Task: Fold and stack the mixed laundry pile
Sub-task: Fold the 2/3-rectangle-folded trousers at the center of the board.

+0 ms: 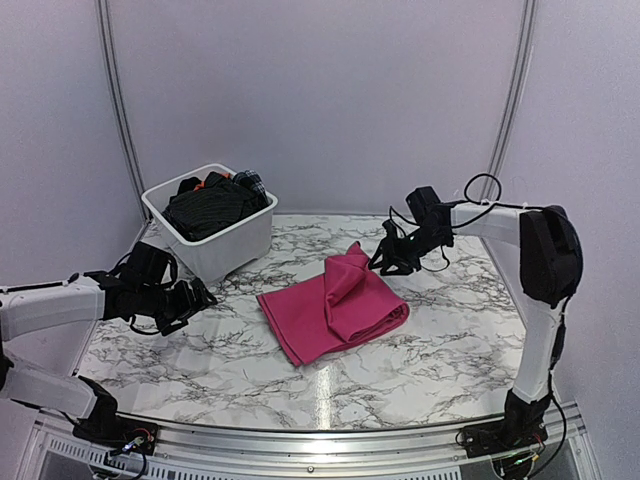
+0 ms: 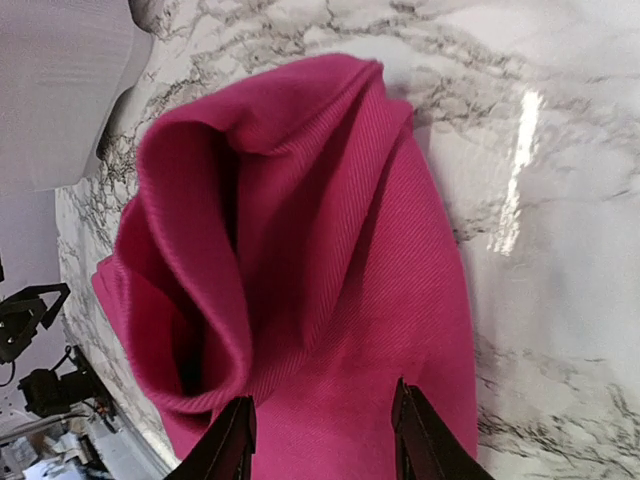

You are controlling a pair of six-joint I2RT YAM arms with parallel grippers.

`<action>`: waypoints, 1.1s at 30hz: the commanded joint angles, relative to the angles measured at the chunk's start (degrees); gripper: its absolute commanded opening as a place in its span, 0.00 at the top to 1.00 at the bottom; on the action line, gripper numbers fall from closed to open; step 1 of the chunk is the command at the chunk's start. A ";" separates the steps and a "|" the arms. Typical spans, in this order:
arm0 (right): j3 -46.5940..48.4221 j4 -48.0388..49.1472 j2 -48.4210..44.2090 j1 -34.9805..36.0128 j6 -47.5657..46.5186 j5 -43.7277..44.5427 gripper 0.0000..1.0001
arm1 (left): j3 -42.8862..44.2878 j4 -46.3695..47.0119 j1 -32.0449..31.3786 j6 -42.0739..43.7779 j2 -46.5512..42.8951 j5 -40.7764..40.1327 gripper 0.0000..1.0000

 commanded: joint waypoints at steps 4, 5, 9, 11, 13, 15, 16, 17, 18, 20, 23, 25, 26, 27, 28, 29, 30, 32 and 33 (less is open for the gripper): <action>1.33 19.22 6.97 1.26 16.07 -15.66 0.57 | 0.81 -0.82 -0.10 0.53 -1.21 -1.83 0.01; 2.71 21.14 7.68 1.79 17.62 -16.60 0.57 | 0.81 -0.85 -0.10 0.56 -1.28 -1.98 0.01; 10.81 25.27 11.76 4.86 21.78 -18.53 0.60 | 0.66 -1.03 -0.10 0.74 -1.19 -2.42 0.01; 15.91 24.18 15.19 6.60 22.26 -19.35 0.61 | 0.65 -1.04 -0.10 0.85 -0.78 -2.28 0.01; 19.32 23.00 18.08 8.30 22.24 -19.68 0.62 | 0.90 -1.10 -0.14 1.20 -0.36 -2.17 0.01; 20.80 22.41 20.11 9.68 21.75 -20.11 0.62 | 1.19 -1.19 -0.10 1.61 -0.25 -2.10 0.01; 20.91 22.15 20.73 10.24 21.42 -20.51 0.62 | 1.41 -1.25 -0.10 1.89 -0.18 -2.10 0.01; 20.70 21.88 21.08 10.61 21.02 -21.27 0.62 | 1.63 -1.36 -0.11 2.11 -0.08 -2.12 0.01; 20.32 21.49 21.10 10.88 20.26 -21.87 0.61 | 1.90 -1.53 -0.10 2.46 0.00 -2.08 0.01; 19.18 19.78 19.40 11.01 17.71 -22.12 0.58 | 2.36 -1.86 -0.10 2.96 0.16 -1.92 0.01; 17.76 16.07 14.74 10.89 10.81 -20.68 0.53 | 2.90 -1.83 -0.21 3.74 0.82 -0.49 0.01; 17.10 12.40 11.59 10.83 4.64 -18.10 0.48 | 3.49 -1.83 -0.86 4.73 1.73 0.53 0.01; 16.65 10.26 10.26 10.77 1.31 -15.87 0.47 | 4.15 -1.85 -1.71 5.50 2.41 0.89 0.01; 16.32 8.10 9.31 10.72 -1.74 -13.16 0.46 | 4.77 -1.83 -2.59 6.23 3.14 1.17 0.01; 15.81 5.76 8.80 10.48 -4.44 -10.27 0.46 | 5.47 -1.83 -3.67 6.69 3.97 1.51 0.01; 14.73 4.23 8.43 9.89 -6.06 -8.11 0.46 | 6.33 -1.83 -4.76 7.22 4.88 1.79 0.01; 13.09 3.08 8.08 9.18 -7.04 -6.25 0.47 | 7.28 -1.75 -5.88 7.97 5.68 2.15 0.01; 8.59 2.32 7.21 8.03 -8.74 -2.11 0.49 | 9.73 -1.77 -7.95 9.49 7.64 2.44 0.04; 5.92 2.38 6.80 7.61 -9.21 0.31 0.50 | 11.39 -1.74 -8.94 10.08 8.73 2.42 0.07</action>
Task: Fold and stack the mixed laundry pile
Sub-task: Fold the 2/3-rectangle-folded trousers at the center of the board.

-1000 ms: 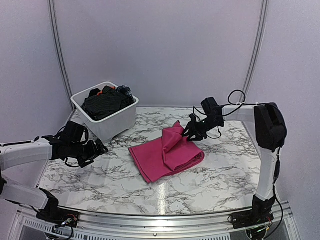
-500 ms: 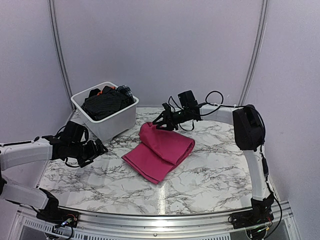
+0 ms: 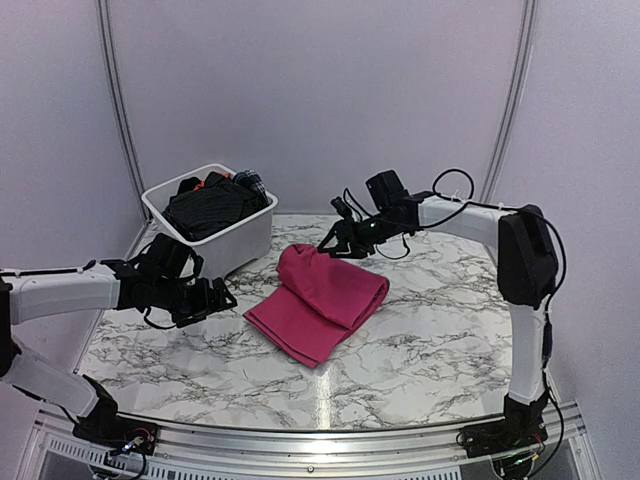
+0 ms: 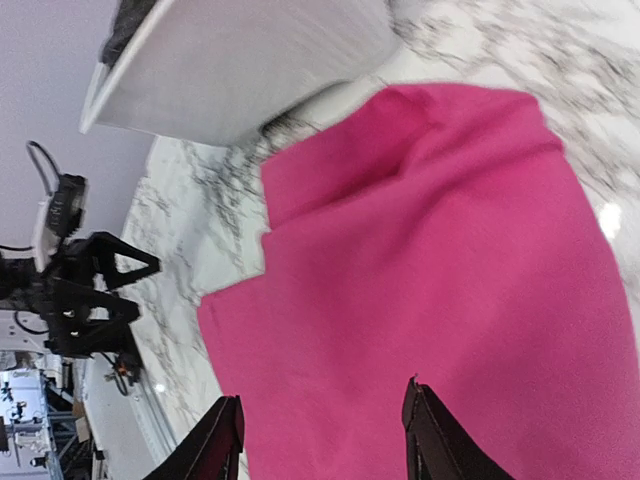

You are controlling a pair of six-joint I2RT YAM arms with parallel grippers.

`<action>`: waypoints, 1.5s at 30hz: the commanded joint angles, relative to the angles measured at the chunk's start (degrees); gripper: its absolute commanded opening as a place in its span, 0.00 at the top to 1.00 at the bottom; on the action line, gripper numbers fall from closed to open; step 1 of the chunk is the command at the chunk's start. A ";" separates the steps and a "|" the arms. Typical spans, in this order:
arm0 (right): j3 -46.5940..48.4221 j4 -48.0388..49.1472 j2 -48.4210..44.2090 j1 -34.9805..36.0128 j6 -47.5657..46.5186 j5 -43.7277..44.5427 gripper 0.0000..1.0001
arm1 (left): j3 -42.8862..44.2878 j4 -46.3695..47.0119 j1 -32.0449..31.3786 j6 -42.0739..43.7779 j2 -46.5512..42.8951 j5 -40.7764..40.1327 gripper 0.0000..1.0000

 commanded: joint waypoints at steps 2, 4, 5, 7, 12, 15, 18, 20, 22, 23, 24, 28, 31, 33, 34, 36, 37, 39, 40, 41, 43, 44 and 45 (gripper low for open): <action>-11.86 -6.39 -1.79 -2.93 -8.72 14.01 0.51 | 7.76 -0.28 -4.98 5.10 5.34 1.49 0.11; -16.43 -6.23 -2.36 -2.91 -8.88 14.94 0.53 | 9.99 0.35 -6.44 5.57 7.73 1.93 0.15; -18.97 -5.98 -2.93 -2.76 -8.59 14.88 0.53 | 11.09 0.50 -7.14 5.88 8.90 2.14 0.16; -24.39 -4.59 -5.21 -1.70 -7.66 13.51 0.55 | 13.41 0.60 -8.25 6.16 11.27 2.35 0.18; -38.33 2.96 -15.77 5.95 0.49 2.76 0.55 | 19.06 0.61 -10.95 6.80 17.31 3.18 0.23; -44.58 13.59 -22.36 11.23 8.68 -9.18 0.54 | 20.93 0.61 -12.09 6.26 19.27 2.83 0.24; -44.09 17.56 -27.09 11.99 11.27 -16.39 0.53 | 21.02 0.98 -12.03 5.60 20.20 2.83 0.23; -41.29 13.35 -29.25 8.60 7.76 -14.88 0.51 | 21.22 1.05 -12.15 5.66 20.64 3.62 0.22; -39.34 9.71 -30.19 2.96 4.68 -12.28 0.52 | 21.51 1.07 -12.32 6.26 20.74 4.82 0.21; -38.58 8.13 -30.61 0.13 2.91 -9.89 0.52 | 21.72 1.05 -12.57 6.85 20.63 5.53 0.21; -37.56 5.96 -30.96 -2.48 0.21 -6.26 0.53 | 21.98 1.05 -13.04 7.39 20.38 6.16 0.21; -35.40 0.53 -29.37 -9.42 -8.74 7.17 0.55 | 22.63 1.05 -15.87 10.09 18.89 7.64 0.21; -36.07 4.38 -26.38 -11.18 -9.97 8.83 0.57 | 23.34 -0.44 -17.77 10.41 19.54 5.82 0.18; -35.82 6.69 -24.01 -11.22 -9.88 7.47 0.55 | 23.72 -1.57 -18.51 9.46 21.08 4.87 0.14; -35.75 7.57 -22.84 -11.17 -9.94 6.40 0.54 | 24.00 -2.47 -18.86 8.97 21.88 3.85 0.10; -36.52 10.64 -20.82 -11.21 -10.56 5.23 0.51 | 24.15 -2.93 -19.40 8.43 23.48 3.16 0.03; -36.98 11.75 -19.85 -11.16 -11.05 4.10 0.49 | 24.29 -3.28 -19.56 8.15 24.39 2.92 0.01; -37.87 15.24 -17.75 -11.13 -10.79 1.11 0.46 | 24.43 -3.50 -19.57 7.78 26.27 3.08 0.01; -38.25 17.17 -16.47 -11.15 -10.52 -0.38 0.46 | 24.63 -3.85 -19.53 7.71 27.30 2.86 0.01; -38.32 18.85 -15.23 -11.13 -10.17 -2.31 0.46 | 24.78 -4.25 -19.49 7.71 28.29 2.66 0.02; -37.72 20.92 -12.83 -10.77 -9.60 -4.90 0.47 | 24.79 -4.52 -19.36 7.58 29.96 2.74 0.06; -37.00 21.05 -11.61 -10.43 -9.99 -6.01 0.49 | 24.75 -4.78 -19.21 7.53 30.72 2.78 0.10; -36.40 21.14 -10.61 -10.22 -10.45 -6.91 0.52 | 24.53 -4.91 -18.88 7.41 31.30 3.08 0.14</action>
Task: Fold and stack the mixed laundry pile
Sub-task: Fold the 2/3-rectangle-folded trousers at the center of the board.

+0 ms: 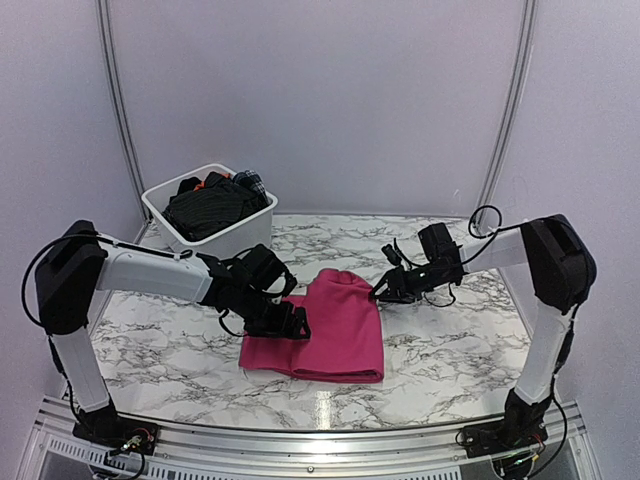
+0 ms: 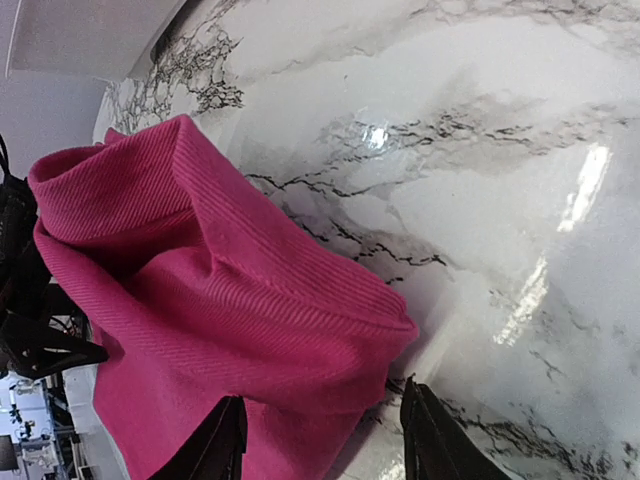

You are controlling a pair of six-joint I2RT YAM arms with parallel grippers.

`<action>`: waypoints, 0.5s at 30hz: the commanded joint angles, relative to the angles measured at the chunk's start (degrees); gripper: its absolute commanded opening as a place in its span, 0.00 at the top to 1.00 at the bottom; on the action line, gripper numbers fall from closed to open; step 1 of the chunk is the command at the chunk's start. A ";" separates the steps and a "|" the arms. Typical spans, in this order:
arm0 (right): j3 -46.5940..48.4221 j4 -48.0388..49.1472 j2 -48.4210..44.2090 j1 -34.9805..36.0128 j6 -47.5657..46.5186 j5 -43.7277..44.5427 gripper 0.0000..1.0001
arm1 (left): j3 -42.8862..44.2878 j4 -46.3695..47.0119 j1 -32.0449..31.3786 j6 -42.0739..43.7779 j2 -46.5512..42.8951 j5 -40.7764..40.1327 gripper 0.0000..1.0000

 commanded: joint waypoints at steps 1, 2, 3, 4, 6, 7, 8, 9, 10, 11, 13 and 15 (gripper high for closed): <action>2.41 5.73 4.00 1.22 -1.67 -7.09 0.55 | 0.50 -3.19 0.99 -0.24 2.68 -0.12 0.19; 2.87 5.61 4.72 1.33 -2.22 -7.98 0.59 | 0.22 -3.15 1.31 -0.11 3.05 0.19 0.25; 3.33 5.42 5.16 1.26 -2.64 -8.69 0.64 | 0.04 -3.16 1.58 0.46 3.20 0.51 0.33; 3.76 5.23 5.35 1.25 -3.12 -9.05 0.69 | -0.17 -3.18 1.89 1.48 3.21 0.71 0.37; 5.23 3.65 5.27 0.97 -4.94 -8.09 0.84 | -0.66 -3.31 2.39 2.91 3.15 0.78 0.47; 6.05 3.16 5.03 0.66 -5.27 -8.16 0.91 | -1.04 -3.27 2.75 3.49 3.04 1.23 0.51; 6.80 2.94 4.59 0.31 -5.32 -8.46 0.98 | -1.47 -3.30 3.17 3.84 3.05 1.29 0.56; 7.77 2.35 3.98 -0.02 -5.70 -8.76 1.00 | -1.98 -3.31 3.81 4.07 3.03 1.35 0.62; 9.41 0.37 3.29 -0.18 -6.69 -8.83 1.00 | -2.63 -3.31 4.45 4.25 3.00 1.81 0.66; 10.83 -2.05 2.62 -0.34 -8.08 -8.69 1.00 | -3.20 -3.31 5.12 4.43 2.80 1.98 0.72; 13.18 -6.42 1.58 -0.35 -11.03 -8.32 1.00 | -4.43 -3.41 6.12 4.91 2.23 1.88 0.80; 15.00 -11.01 1.86 -0.42 -12.78 -7.19 1.00 | -5.04 -3.32 6.69 5.46 1.18 2.22 0.82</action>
